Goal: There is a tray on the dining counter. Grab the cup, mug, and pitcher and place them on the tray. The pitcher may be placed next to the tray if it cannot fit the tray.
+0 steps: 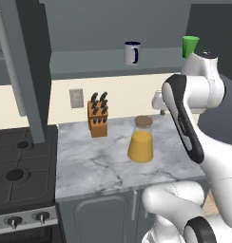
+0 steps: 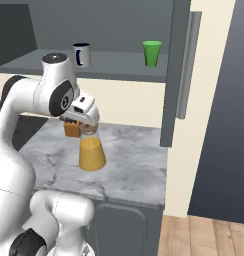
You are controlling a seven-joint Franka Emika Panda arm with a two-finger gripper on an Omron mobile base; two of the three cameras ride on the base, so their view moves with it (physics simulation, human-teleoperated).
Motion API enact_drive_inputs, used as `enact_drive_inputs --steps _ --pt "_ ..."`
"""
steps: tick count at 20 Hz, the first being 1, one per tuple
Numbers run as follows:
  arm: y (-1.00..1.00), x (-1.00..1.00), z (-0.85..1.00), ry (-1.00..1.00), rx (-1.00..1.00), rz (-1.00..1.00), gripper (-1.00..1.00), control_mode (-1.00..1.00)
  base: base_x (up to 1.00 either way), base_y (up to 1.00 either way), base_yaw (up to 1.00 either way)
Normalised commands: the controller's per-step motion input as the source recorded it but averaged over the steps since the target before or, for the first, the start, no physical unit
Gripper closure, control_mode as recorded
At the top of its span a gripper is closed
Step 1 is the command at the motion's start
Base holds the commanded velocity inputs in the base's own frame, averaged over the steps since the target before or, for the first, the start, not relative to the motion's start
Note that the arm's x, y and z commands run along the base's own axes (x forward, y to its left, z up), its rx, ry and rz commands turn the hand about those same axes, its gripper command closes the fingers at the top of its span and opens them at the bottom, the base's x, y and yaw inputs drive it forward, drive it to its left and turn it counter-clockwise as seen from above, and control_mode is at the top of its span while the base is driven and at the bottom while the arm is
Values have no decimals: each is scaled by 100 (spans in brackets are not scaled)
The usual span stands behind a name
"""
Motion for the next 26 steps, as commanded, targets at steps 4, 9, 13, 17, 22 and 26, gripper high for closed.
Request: enact_drive_inputs --steps 4,9,13,17,22,26 --pt "-6 -89 0 -29 15 -47 -100 -100 0 0 0" --pt "-11 -68 12 -35 20 -44 -100 -100 0 0 0" --pt "-36 -32 40 -21 33 -25 -100 -100 0 0 0" --pt "-49 -4 56 -14 36 -13 -100 -100 0 0 0" --pt "-35 0 69 -10 30 -6 -100 -100 0 0 0" --pt "-10 0 62 -4 20 -6 -100 -100 0 0 0"
